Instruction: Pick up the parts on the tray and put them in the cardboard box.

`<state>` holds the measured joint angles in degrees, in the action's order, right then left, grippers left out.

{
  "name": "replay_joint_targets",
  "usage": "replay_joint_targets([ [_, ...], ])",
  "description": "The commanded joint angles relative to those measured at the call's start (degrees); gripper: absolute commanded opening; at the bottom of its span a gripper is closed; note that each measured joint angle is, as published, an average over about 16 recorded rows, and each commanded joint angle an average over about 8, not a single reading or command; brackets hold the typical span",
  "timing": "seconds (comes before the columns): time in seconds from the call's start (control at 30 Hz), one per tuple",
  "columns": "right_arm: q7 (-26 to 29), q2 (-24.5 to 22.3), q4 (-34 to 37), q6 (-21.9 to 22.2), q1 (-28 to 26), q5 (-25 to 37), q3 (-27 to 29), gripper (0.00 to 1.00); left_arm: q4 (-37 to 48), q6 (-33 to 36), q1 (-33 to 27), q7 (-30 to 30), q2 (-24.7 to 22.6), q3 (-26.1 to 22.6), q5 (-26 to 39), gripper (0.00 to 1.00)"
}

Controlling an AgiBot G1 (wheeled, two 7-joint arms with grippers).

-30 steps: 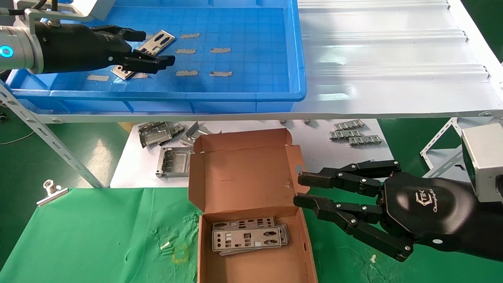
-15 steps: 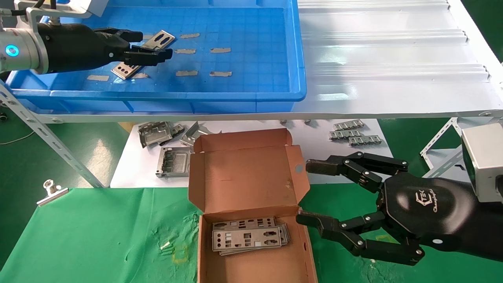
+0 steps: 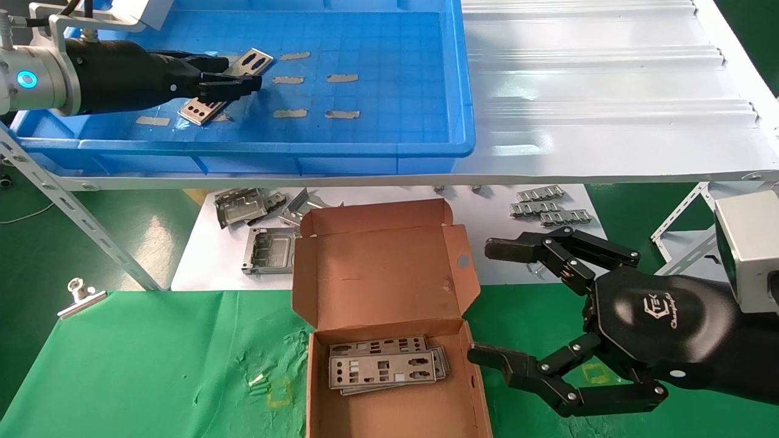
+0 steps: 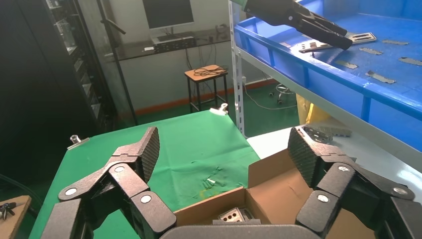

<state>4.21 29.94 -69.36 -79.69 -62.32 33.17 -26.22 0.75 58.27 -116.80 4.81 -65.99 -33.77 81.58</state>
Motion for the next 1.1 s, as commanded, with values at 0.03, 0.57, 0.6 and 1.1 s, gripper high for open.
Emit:
replay_joint_targets([
  [0.03,0.0,0.0,0.0,0.0,0.0,0.0,0.0,1.00,0.0,-0.4,0.0,0.2,-0.1,-0.2,0.3,0.00],
  [0.57,0.0,0.0,0.0,0.0,0.0,0.0,0.0,1.00,-1.8,4.4,-1.7,-0.7,1.1,1.3,-1.8,0.00],
  [0.6,0.0,0.0,0.0,0.0,0.0,0.0,0.0,1.00,-2.0,4.8,-1.9,-0.9,1.2,1.4,-2.0,0.00],
  [1.1,0.0,0.0,0.0,0.0,0.0,0.0,0.0,1.00,-6.2,24.9,-2.7,-7.0,3.0,3.9,-6.3,0.00],
])
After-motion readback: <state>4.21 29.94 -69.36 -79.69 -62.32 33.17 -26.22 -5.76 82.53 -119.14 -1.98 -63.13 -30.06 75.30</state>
